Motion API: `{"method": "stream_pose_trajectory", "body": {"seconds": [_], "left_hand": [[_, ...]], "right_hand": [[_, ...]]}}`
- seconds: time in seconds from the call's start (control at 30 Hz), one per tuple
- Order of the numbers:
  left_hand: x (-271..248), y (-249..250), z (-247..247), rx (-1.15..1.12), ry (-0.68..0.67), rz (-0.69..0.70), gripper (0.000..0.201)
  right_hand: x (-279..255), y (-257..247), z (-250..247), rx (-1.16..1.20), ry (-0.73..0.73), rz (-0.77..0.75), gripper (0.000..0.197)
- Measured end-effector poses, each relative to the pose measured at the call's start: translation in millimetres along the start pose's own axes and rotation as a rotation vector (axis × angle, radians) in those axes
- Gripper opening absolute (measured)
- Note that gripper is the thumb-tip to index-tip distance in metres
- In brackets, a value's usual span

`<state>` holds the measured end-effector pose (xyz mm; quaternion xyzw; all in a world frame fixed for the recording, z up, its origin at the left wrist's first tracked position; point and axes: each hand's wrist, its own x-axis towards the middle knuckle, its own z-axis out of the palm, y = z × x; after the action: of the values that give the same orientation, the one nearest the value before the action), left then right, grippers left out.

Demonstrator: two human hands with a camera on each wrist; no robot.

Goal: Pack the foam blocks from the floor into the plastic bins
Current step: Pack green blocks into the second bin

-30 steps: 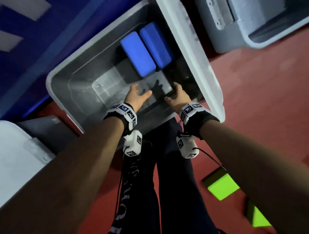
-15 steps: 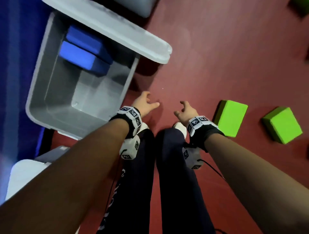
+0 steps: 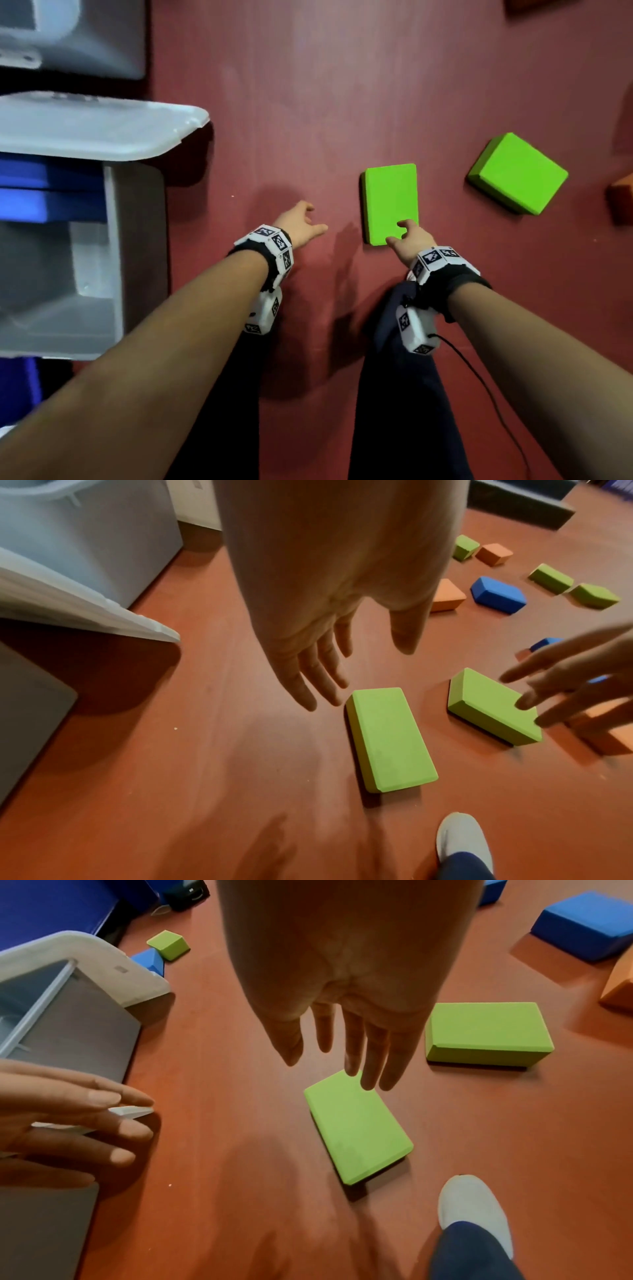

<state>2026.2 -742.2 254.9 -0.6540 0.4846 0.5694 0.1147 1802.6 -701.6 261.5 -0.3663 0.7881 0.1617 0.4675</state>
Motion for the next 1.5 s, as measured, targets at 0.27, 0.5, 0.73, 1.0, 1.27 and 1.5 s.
{"method": "stream_pose_trajectory", "body": {"seconds": [0.27,0.5,0.73,1.0,1.27,1.5], "left_hand": [[21.8,80.1,113.9,-0.046,0.025,-0.162,0.060],[83.0,141.9,171.2,-0.229,0.125,-0.209,0.058],[177.3,139.6,189.5,-0.216,0.310,-0.251,0.071],[267.2,95.5,209.0,-0.293,0.430,-0.580,0.099],[319.7,68.9,226.1,-0.350,0.254,-0.447,0.115],[328.4,116.1,253.3,-0.541,0.076,-0.269,0.050]], "right_hand": [[54.0,117.6,-107.3,0.027,-0.035,-0.053,0.050],[119.7,199.7,-155.9,0.006,0.002,0.020,0.050],[217.4,245.3,-159.8,-0.040,0.119,0.050,0.057],[344.2,257.8,-145.4,0.012,0.291,0.051,0.083],[420.0,252.8,-172.7,-0.032,0.379,0.060,0.121],[418.4,256.7,-176.5,-0.196,0.404,0.064,0.122]]}}
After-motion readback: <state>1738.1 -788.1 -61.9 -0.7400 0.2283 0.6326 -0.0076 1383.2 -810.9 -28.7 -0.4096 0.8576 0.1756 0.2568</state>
